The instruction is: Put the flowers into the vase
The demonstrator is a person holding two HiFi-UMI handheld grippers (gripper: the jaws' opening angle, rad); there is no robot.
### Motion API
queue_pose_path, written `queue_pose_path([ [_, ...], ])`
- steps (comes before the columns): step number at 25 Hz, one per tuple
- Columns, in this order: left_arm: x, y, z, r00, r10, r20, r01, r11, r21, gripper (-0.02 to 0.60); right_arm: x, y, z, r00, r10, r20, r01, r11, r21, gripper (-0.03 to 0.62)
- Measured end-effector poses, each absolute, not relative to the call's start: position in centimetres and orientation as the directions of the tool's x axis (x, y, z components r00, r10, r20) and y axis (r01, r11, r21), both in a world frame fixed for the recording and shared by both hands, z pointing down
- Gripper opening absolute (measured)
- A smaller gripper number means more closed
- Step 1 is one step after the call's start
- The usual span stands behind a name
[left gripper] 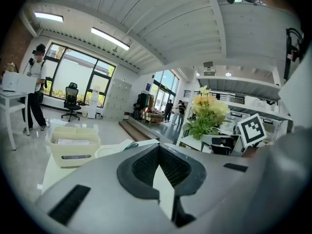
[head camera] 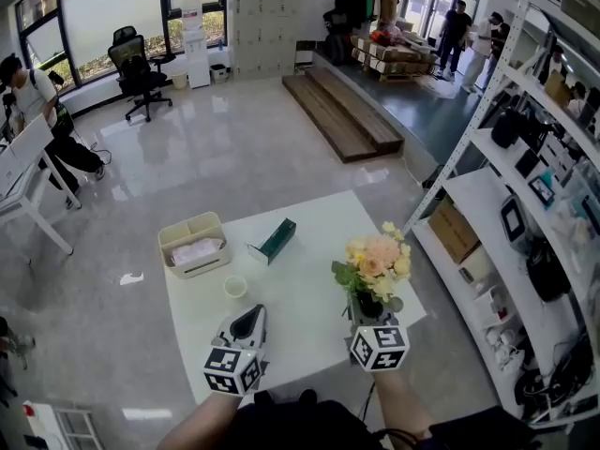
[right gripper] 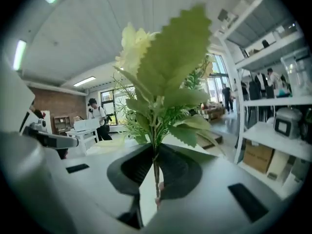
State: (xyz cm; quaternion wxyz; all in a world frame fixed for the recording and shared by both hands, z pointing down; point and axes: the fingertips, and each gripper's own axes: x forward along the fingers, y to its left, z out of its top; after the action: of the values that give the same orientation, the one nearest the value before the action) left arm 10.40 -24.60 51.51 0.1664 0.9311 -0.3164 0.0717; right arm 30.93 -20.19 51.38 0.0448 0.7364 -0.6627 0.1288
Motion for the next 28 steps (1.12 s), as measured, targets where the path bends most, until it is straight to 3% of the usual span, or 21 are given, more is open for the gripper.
queue_pose_path([
  [3,10.4,-24.4,51.2,0.786,-0.572,0.234,-0.617,-0.744,0.256,0.003,29.7,-19.5,50.1,0.090,-0.978,0.186,-0.995,-0.098,-0.033,0.041],
  [11,9.7,-23.7,50.7,0.771,-0.597,0.222,-0.637,-0.729,0.250,0.003,28.6,-18.8,50.3,0.048,-0.981,0.190,-0.998,-0.055,-0.031,0.041],
  [22,2.0,-23.6,51.2,0.628,-0.737,0.249,-0.777,-0.582,0.239,0.003,16.8,-22.4,50.0,-0.266,-0.949,0.167,-0.963,0.256,-0.081,0.041],
  [28,-2.8,-24.0,51.7,0.600,-0.757,0.259,-0.799,-0.549,0.247,0.003,11.8,-23.7,49.8,-0.306,-0.939,0.159,-0.952,0.299,-0.070,0.041],
])
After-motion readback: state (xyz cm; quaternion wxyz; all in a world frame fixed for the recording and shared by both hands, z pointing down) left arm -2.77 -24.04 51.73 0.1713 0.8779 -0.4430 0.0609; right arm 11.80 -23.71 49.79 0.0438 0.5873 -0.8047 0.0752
